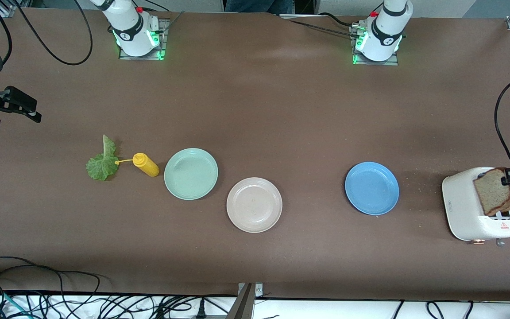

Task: Make sandwich on beige plate with both arms
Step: 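Lift the toast slice out and carry it to the beige plate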

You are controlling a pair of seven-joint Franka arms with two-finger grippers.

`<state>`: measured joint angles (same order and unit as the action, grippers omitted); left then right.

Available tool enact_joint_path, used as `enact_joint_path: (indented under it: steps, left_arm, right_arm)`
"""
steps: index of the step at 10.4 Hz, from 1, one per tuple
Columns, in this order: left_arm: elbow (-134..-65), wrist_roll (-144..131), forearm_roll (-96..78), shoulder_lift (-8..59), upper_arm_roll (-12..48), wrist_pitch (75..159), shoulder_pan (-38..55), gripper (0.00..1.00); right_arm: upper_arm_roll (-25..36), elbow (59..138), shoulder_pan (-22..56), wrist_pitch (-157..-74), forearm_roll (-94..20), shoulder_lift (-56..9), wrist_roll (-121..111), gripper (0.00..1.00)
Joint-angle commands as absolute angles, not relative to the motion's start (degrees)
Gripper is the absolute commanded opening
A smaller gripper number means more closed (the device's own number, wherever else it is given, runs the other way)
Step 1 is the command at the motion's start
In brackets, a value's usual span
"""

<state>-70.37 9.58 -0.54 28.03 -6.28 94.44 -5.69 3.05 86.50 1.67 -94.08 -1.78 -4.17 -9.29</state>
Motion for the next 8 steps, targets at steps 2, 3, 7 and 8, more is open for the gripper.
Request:
enact_joint_path:
  steps: [2,3,7,8]
  left_arm:
    - [-68.5,-11.2,-6.1,28.0,-6.9,91.5,4.0,0.0]
    - [-68.6,-18.7,-10.5,28.3,-6.9,91.6,6.7,0.0]
    - [-69.1,-36.4,-23.0,33.3,-7.0,102.0,16.9,0.0]
    - [-69.3,-37.8,-26.2,35.1,-7.0,106.0,19.1,0.0]
  right_arm:
    - [3.2,85.9,1.7,-94.0,-2.2,-4.1,-9.0,1.0]
    - [3.1,85.9,1.7,-93.9,-2.2,-4.1,-9.1,1.0]
    - [3.2,85.9,1.7,-93.8,-2.2,-4.0,-9.1,1.0]
    - [3.3,85.9,1.7,-93.7,-2.2,-4.0,-9.1,1.0]
